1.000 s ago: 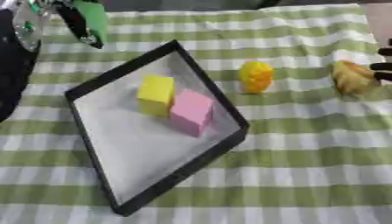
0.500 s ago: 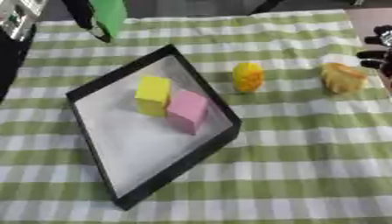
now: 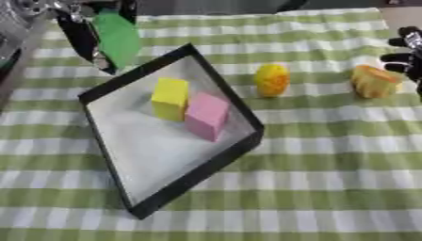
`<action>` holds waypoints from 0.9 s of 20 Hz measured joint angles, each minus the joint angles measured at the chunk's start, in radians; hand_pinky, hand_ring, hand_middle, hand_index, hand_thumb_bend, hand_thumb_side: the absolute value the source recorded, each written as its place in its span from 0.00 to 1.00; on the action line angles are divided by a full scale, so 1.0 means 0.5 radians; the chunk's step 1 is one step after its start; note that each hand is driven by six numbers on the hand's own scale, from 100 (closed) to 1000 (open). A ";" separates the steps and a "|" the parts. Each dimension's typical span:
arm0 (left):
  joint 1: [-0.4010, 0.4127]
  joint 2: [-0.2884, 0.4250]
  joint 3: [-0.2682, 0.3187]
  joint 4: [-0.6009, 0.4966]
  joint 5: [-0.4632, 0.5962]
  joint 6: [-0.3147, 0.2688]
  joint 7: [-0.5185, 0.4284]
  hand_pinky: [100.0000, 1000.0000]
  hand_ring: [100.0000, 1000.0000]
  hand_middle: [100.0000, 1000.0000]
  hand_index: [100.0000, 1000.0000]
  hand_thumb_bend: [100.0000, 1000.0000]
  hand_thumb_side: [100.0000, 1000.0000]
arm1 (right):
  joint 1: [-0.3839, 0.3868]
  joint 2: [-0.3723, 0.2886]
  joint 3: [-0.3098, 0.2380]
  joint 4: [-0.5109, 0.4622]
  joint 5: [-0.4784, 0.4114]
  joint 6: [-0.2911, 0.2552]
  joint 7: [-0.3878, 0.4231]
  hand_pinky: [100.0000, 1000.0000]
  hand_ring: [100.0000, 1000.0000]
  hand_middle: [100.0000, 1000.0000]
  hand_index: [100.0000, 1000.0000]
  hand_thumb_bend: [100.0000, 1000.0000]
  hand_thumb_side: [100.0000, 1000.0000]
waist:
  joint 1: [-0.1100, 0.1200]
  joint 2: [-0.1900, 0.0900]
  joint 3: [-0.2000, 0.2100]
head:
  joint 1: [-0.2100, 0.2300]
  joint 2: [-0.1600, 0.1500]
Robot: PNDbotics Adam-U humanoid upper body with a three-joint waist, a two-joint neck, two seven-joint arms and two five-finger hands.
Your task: Pick up objects on the table and place them in the box.
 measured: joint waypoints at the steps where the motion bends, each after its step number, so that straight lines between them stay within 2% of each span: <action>1: 0.009 0.011 -0.010 -0.055 0.035 0.031 0.007 0.43 0.38 0.44 0.53 0.61 0.00 | 0.000 0.000 0.001 0.000 0.000 0.000 0.000 0.75 0.68 0.74 0.85 0.00 0.66 | 0.000 0.000 0.002 | 0.001 0.000; 7: 0.120 0.096 -0.038 -0.318 0.248 0.240 0.078 0.43 0.38 0.44 0.54 0.57 0.00 | 0.001 0.000 0.004 0.000 0.000 0.000 0.000 0.75 0.68 0.74 0.84 0.00 0.67 | 0.000 -0.001 0.009 | 0.008 0.000; 13: 0.169 0.106 -0.196 -0.370 0.386 0.456 0.083 0.44 0.39 0.45 0.54 0.57 0.00 | 0.001 0.000 0.004 0.000 0.000 0.001 0.001 0.75 0.68 0.74 0.84 0.00 0.66 | 0.000 -0.001 0.006 | 0.018 0.001; 18: 0.168 0.080 -0.298 -0.402 0.399 0.545 0.001 0.51 0.45 0.50 0.60 0.59 0.00 | 0.001 0.000 0.004 0.000 0.000 0.003 0.003 0.75 0.68 0.74 0.84 0.00 0.67 | 0.000 -0.001 0.005 | 0.026 0.001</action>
